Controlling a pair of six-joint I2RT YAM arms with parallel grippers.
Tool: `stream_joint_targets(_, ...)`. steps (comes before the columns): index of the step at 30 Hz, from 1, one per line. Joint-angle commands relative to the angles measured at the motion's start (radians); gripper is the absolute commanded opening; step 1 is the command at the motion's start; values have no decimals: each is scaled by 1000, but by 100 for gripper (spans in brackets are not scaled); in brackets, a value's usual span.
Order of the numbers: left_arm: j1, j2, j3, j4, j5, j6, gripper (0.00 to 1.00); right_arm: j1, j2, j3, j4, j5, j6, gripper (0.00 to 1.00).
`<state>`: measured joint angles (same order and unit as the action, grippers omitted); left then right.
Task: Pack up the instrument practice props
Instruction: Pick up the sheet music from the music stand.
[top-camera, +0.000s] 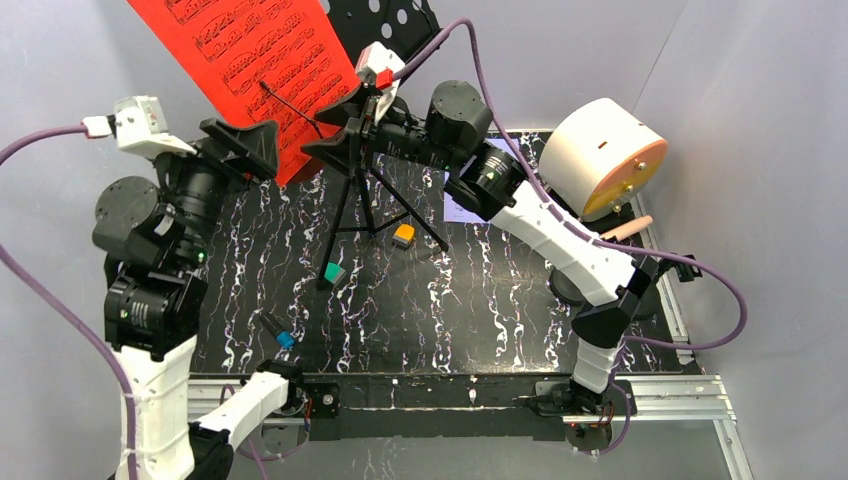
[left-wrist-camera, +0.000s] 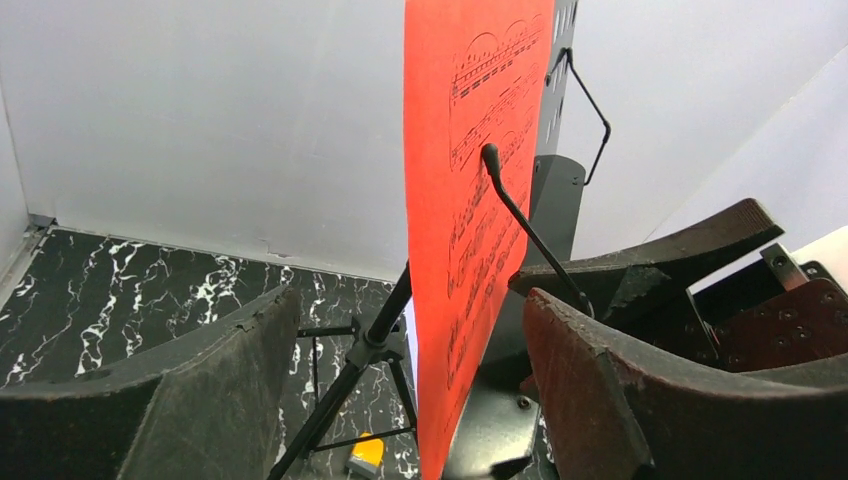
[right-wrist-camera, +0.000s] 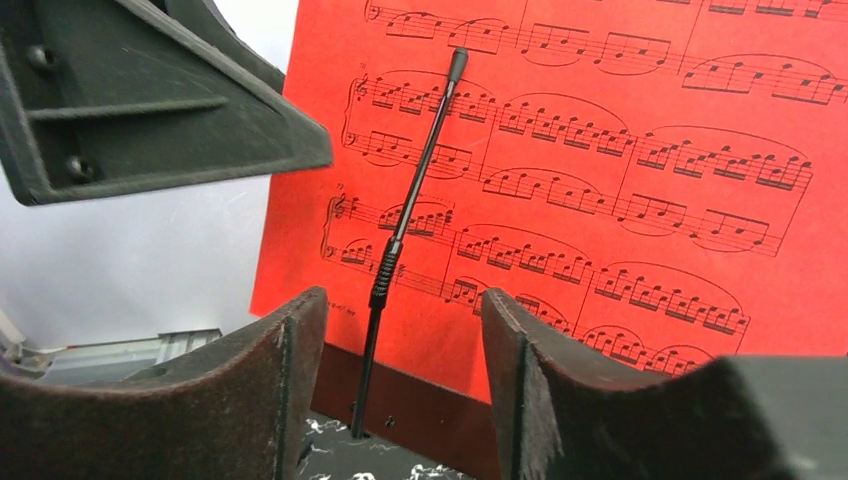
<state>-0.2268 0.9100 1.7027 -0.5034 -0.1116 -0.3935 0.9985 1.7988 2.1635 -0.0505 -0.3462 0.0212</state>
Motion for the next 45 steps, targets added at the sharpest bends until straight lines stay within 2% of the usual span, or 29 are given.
stream_joint_targets(1, -5, 8, -29, 121, 1, -23, 78, 8, 3, 36, 166, 11, -10, 64)
stream_joint_targets(12, -4, 27, -53, 182, -18, -20, 68, 9, 32, 38, 253, 17, -20, 56)
stream_joint_targets(20, -5, 38, -49, 183, -20, -4, 55, 10, 50, 58, 272, 27, -42, 41)
stream_joint_targets(25, -5, 41, -49, 183, -16, -1, 42, 10, 49, 51, 286, 38, -49, 20)
stream_joint_targets(28, -4, 38, -45, 183, -21, 3, 38, 12, 34, 25, 310, 48, -49, 2)
stream_joint_targets(43, -4, -11, -55, 169, -63, 18, 10, 12, -48, -148, 468, 170, -29, 1)
stream_joint_targets(45, -4, -19, -59, 161, -66, 18, 8, 12, -49, -151, 471, 177, -29, 1)
